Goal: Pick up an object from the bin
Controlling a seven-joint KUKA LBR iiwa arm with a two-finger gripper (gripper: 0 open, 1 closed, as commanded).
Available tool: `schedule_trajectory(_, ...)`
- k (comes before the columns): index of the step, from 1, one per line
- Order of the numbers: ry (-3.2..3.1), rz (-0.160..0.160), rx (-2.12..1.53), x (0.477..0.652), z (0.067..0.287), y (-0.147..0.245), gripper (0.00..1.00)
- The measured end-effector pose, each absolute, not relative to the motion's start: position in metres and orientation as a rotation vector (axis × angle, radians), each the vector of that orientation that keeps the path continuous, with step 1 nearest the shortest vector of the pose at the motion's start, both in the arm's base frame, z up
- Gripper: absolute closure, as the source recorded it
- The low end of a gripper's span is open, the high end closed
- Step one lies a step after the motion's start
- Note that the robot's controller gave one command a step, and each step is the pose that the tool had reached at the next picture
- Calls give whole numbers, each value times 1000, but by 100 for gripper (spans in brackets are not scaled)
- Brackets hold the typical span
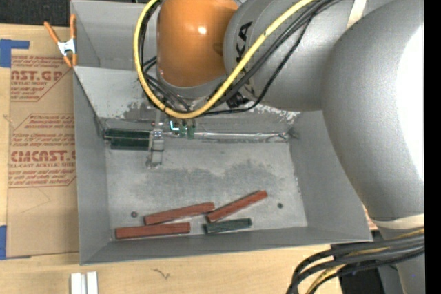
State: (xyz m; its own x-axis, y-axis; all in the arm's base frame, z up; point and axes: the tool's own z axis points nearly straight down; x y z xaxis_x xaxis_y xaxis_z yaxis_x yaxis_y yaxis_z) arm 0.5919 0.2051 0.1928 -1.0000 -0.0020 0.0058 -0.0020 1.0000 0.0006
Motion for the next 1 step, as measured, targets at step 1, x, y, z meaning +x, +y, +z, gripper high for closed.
schedule_trajectory(1, -3118, 1, 342, 522, 161, 163, 0)
